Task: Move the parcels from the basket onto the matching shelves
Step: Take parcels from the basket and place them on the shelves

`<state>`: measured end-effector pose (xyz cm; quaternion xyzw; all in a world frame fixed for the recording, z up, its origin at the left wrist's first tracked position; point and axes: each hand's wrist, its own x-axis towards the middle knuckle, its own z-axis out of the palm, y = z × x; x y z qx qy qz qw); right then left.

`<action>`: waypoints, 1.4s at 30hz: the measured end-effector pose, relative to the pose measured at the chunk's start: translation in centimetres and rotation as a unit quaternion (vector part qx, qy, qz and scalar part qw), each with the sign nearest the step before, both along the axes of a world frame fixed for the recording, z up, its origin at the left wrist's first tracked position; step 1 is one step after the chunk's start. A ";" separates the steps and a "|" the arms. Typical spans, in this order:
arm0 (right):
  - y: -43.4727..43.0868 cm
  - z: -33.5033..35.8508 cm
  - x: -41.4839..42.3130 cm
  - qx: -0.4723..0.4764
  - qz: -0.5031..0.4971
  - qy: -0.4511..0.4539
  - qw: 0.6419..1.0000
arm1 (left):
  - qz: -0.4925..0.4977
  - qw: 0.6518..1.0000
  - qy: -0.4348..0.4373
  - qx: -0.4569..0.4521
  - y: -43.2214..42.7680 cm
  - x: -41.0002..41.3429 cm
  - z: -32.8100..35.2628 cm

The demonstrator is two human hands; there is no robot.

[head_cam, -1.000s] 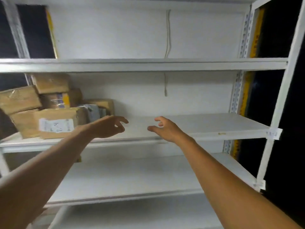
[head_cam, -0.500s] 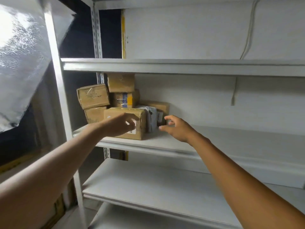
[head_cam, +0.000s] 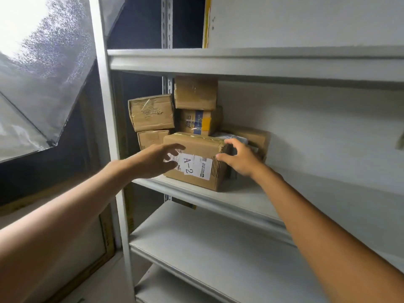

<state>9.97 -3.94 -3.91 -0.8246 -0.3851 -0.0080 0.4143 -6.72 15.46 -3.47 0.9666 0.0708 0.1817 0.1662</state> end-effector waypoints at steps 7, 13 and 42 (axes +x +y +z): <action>3.5 -2.1 2.8 -0.023 -0.027 -0.105 0.994 | 0.053 0.996 -0.013 0.077 4.0 2.7 -1.1; 5.0 -2.4 4.1 0.028 -0.033 -0.100 0.994 | -0.021 0.996 -0.068 0.049 8.1 6.3 -2.1; -3.0 -8.7 -2.3 0.257 -0.132 0.018 0.957 | -0.150 0.903 -0.194 -0.354 -0.1 5.9 -8.4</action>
